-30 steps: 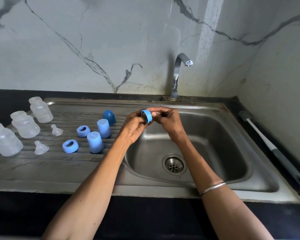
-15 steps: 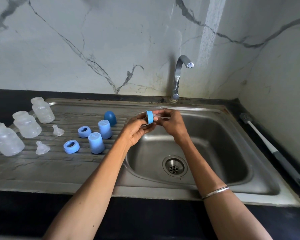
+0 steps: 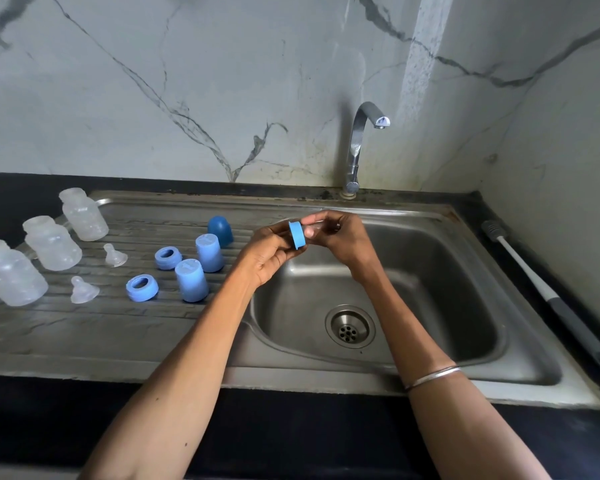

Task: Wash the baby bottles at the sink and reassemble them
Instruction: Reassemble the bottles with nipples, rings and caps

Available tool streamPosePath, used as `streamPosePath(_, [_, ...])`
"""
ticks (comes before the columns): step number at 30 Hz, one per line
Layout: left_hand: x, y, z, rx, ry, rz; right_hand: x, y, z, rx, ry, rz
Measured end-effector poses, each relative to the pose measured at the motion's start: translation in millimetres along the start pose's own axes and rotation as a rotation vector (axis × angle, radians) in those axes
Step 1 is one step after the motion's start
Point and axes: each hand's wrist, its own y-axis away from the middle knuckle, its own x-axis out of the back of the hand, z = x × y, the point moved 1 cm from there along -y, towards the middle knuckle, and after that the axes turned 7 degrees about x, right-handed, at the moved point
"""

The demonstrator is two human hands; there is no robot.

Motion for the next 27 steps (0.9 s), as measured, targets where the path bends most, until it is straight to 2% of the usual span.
streamPosePath(5, [-2.8, 2.2, 3.0, -0.050, -0.029, -0.024, -6.2, -3.4, 0.7, 0.026, 0.013, 0.059])
streamPosePath(12, [-3.7, 1.8, 3.1, -0.033, -0.004, 0.007, -12.3, -2.5, 0.1, 0.082, 0.064, 0.097])
streamPosePath(16, [-5.2, 2.5, 4.6, -0.056, 0.006, 0.018, -11.2, -1.3, 0.5, 0.088, 0.018, 0.098])
streamPosePath(20, [-5.5, 0.8, 2.3, -0.085, 0.059, 0.076, -3.7, -0.5, 1.0, 0.043, -0.049, 0.020])
streamPosePath(23, [-6.5, 0.7, 2.3, -0.061, 0.057, 0.027, 0.3, -1.8, 1.1, -0.014, -0.056, 0.019])
streamPosePath(27, [-8.9, 3.0, 0.3, 0.032, 0.117, -0.038, 2.8, -4.4, 7.0, 0.025, 0.079, 0.108])
